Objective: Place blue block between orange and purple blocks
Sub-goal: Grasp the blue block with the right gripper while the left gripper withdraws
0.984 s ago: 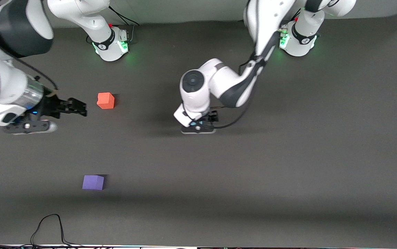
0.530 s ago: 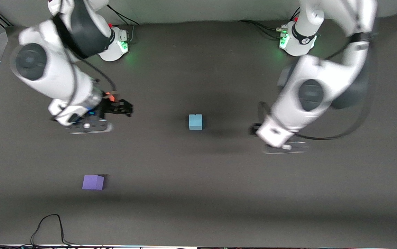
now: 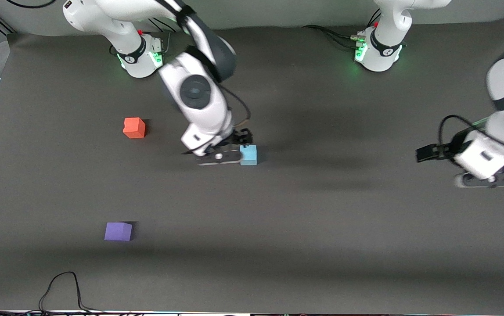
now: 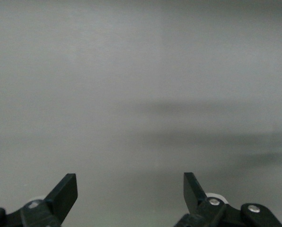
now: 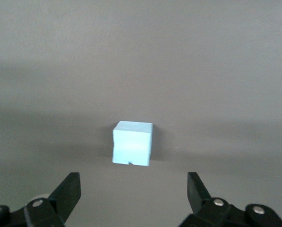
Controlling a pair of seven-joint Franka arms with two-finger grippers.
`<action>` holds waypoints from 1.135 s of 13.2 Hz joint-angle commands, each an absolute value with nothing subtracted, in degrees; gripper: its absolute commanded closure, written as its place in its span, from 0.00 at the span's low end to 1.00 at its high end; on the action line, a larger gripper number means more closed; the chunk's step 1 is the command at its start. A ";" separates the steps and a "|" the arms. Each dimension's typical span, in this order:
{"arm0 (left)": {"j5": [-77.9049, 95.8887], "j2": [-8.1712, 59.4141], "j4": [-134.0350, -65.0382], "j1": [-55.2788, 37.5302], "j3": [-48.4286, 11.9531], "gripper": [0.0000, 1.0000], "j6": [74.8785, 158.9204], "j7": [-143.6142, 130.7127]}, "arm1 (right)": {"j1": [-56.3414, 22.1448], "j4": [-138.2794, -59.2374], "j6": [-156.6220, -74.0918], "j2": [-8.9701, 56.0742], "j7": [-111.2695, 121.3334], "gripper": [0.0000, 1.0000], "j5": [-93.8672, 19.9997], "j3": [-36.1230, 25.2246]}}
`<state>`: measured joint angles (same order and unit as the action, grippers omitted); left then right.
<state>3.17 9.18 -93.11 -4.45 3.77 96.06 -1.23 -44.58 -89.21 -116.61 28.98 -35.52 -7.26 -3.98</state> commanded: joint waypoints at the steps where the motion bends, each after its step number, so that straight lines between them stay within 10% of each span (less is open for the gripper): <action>1: 0.80 5.28 -95.10 -2.64 2.99 0.00 94.49 1.58 | -46.32 -87.89 -121.62 34.70 -38.22 0.00 -6.42 -4.75; 15: 0.18 0.26 -94.67 -4.22 2.37 0.00 90.01 1.14 | -48.43 -94.57 -130.43 39.55 -42.45 0.07 -6.94 -4.92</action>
<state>0.80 0.20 -97.02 -3.43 2.13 92.82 0.97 -47.55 -93.75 -129.23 40.19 -40.23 -7.17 -4.39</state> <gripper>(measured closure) 0.000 0.022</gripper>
